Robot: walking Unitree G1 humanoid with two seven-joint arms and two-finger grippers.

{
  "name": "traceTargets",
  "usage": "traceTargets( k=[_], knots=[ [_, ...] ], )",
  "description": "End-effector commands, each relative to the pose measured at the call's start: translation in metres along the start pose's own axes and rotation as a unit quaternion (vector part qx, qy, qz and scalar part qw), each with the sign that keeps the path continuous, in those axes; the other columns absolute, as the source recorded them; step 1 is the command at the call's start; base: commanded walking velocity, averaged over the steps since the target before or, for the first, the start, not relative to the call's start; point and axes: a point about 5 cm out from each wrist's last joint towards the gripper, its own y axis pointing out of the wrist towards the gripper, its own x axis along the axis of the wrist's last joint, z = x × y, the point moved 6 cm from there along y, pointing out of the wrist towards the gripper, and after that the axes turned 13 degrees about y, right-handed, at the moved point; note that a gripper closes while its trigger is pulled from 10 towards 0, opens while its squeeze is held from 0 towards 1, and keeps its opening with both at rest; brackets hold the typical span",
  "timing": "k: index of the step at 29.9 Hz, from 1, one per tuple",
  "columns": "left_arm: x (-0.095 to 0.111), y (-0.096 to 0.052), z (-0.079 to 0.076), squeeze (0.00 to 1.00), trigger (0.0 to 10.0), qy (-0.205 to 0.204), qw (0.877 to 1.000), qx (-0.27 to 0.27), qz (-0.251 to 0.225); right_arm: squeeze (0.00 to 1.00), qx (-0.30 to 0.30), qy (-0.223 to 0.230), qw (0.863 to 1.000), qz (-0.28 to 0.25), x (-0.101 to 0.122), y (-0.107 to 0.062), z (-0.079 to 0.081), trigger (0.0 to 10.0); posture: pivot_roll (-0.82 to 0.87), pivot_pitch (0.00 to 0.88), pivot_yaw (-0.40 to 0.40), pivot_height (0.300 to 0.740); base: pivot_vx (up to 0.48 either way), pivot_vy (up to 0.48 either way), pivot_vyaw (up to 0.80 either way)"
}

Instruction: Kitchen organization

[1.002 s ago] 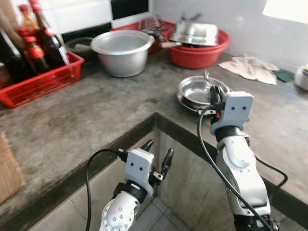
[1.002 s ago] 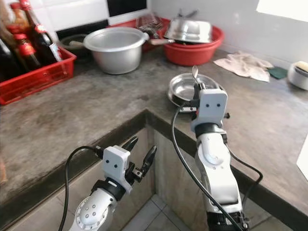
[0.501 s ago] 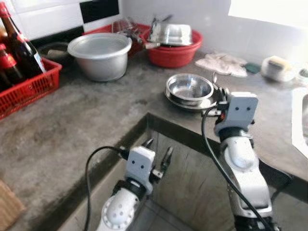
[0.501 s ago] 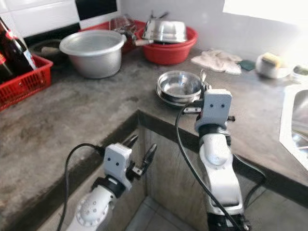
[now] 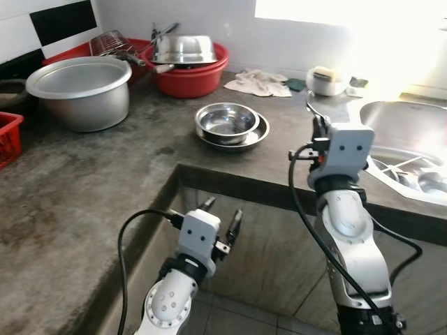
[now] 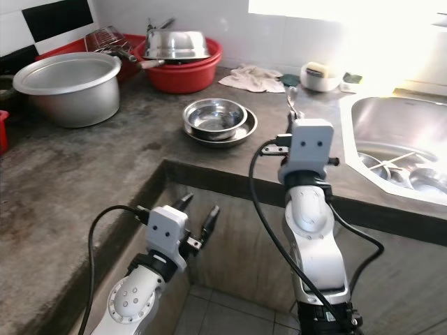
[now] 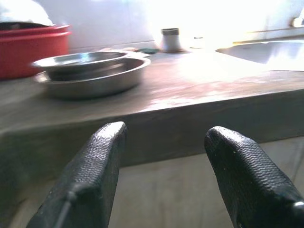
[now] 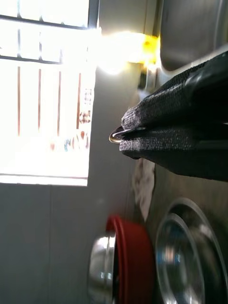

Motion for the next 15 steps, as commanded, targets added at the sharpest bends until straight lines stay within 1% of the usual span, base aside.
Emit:
traceTargets(
  k=[1, 3, 4, 7, 8, 9, 11, 12, 13, 14, 15],
  knots=[
    [0.0025, 0.0015, -0.0085, 0.00, 10.0, -0.002, 1.000, -0.014, -0.005, 0.00, -0.021, -0.014, 1.000, -0.006, 0.0043, -0.0003, -0.0129, 0.0, 0.02, 0.057, -0.018, 0.740, 0.000, 0.000, -0.79],
    [0.0029, 0.0014, -0.0093, 0.00, 10.0, -0.006, 1.000, -0.017, -0.007, 0.00, -0.021, -0.015, 1.000, -0.007, 0.0049, 0.0001, -0.0129, 0.0, 0.02, 0.057, -0.017, 0.740, 0.000, 0.000, -0.79],
    [0.0034, 0.0012, -0.0096, 0.00, 10.0, 0.003, 1.000, -0.019, -0.009, 0.00, -0.022, -0.017, 1.000, -0.009, 0.0061, 0.0005, -0.0132, 0.0, 0.02, 0.057, -0.018, 0.740, 0.266, -0.345, -0.79],
    [0.0042, 0.0011, -0.0095, 0.00, 10.0, -0.010, 1.000, -0.015, -0.012, 0.00, -0.022, -0.021, 0.999, -0.012, 0.0072, 0.0012, -0.0129, 0.0, 0.02, 0.057, -0.017, 0.740, 0.000, -0.419, -0.79],
    [0.0045, 0.0015, -0.0082, 0.00, 10.0, -0.022, 1.000, -0.010, -0.010, 0.00, -0.021, -0.023, 0.999, -0.012, 0.0074, 0.0017, -0.0129, 0.0, 0.02, 0.057, -0.019, 0.740, 0.000, 0.000, -0.79],
    [0.0048, 0.0017, -0.0076, 0.00, 10.0, -0.027, 1.000, -0.008, -0.011, 0.00, -0.021, -0.024, 0.999, -0.012, 0.0076, 0.0020, -0.0129, 0.0, 0.02, 0.057, -0.019, 0.740, 0.000, 0.000, -0.79],
    [0.0044, 0.0017, -0.0065, 0.00, 10.0, -0.024, 1.000, -0.006, -0.009, 0.00, -0.021, -0.027, 0.999, -0.013, 0.0077, 0.0025, -0.0132, 0.0, 0.02, 0.058, -0.019, 0.740, 0.000, 0.000, -0.79],
    [0.0032, 0.0017, -0.0053, 0.00, 10.0, -0.014, 1.000, -0.004, -0.005, 0.00, -0.020, -0.030, 0.999, -0.013, 0.0078, 0.0030, -0.0135, 0.0, 0.02, 0.058, -0.018, 0.740, 0.000, 0.000, -0.58],
    [0.0008, 0.0018, -0.0041, 0.00, 10.0, 0.000, 1.000, -0.002, 0.002, 0.00, -0.016, -0.035, 0.999, -0.014, 0.0079, 0.0038, -0.0132, 0.0, 0.02, 0.058, -0.018, 0.740, 0.000, 0.000, 0.00],
    [0.0010, 0.0019, -0.0038, 0.00, 10.0, 0.002, 1.000, -0.002, -0.001, 0.00, -0.014, -0.037, 0.999, -0.012, 0.0075, 0.0045, -0.0129, 1.3, 0.02, 0.058, -0.018, 0.740, 0.000, 0.000, 0.00],
    [0.0010, 0.0017, -0.0022, 0.00, 10.0, 0.002, 1.000, 0.002, -0.002, 0.00, -0.014, -0.036, 0.999, -0.011, 0.0068, 0.0052, -0.0129, 4.4, 0.02, 0.059, -0.020, 0.740, 0.000, 0.000, 0.00]
  ],
)
